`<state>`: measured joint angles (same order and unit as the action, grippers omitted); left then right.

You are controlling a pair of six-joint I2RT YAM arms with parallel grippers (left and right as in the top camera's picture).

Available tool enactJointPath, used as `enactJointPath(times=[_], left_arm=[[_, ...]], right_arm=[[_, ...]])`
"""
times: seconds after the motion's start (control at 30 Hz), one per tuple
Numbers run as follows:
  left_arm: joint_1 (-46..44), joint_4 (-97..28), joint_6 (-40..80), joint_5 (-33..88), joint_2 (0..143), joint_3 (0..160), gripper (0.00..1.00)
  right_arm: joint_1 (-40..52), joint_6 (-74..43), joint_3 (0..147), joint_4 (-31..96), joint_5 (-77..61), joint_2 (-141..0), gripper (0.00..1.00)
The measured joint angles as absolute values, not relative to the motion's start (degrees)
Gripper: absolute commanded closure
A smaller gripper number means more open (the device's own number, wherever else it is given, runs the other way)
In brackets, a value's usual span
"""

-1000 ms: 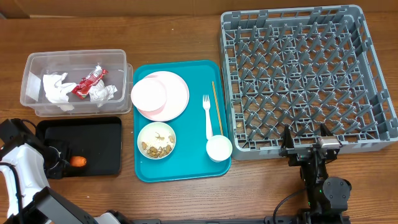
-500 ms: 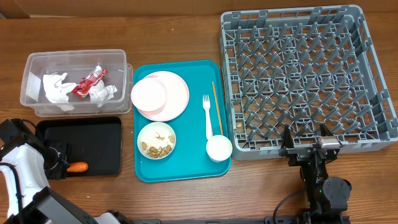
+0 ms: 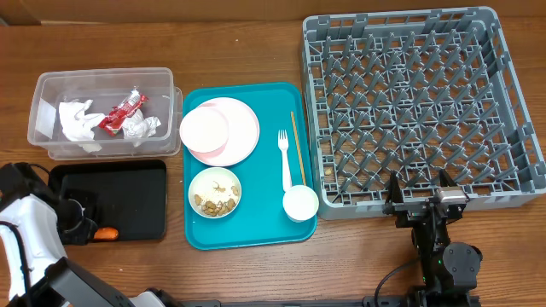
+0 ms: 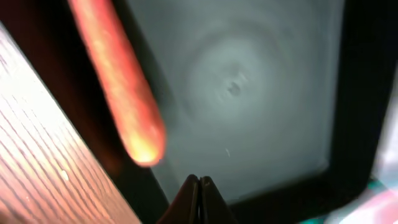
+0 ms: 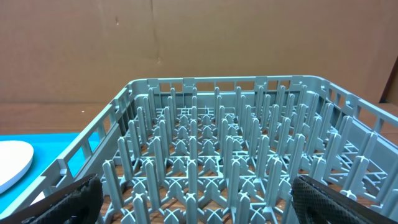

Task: Sort waste into correct bins and load items into the dishwasher
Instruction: 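Carry the carrot left and release it onto the black tray, then return the left gripper to the bowl of rice and peanuts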

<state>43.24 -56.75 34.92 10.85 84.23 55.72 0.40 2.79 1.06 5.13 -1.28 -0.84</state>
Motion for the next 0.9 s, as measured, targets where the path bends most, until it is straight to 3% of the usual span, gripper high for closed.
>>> enactJointPath(times=[0.27,0.6,0.73,0.8,0.9], left_arm=[[39.77,-69.38,28.18,15.86,82.59,69.97,0.96],[19.11,-70.08,21.47,21.19,78.32,74.81,0.96],[9.93,-67.55,20.38,21.89,78.35,74.81,0.74],[5.87,-65.39,20.23,22.11,78.35,74.81,0.79],[0.51,-63.61,19.77,22.15,78.35,74.81,0.95]], right_arm=[[0.40,2.79,1.06,5.15,-1.28,-0.84,0.00],[0.40,2.79,1.06,5.15,-1.28,-0.84,0.00],[0.40,2.81,1.06,5.10,-1.28,-0.84,0.00],[0.40,2.79,1.06,5.13,-1.28,-0.84,0.00],[0.40,2.83,1.06,5.13,-1.28,-0.84,0.00]])
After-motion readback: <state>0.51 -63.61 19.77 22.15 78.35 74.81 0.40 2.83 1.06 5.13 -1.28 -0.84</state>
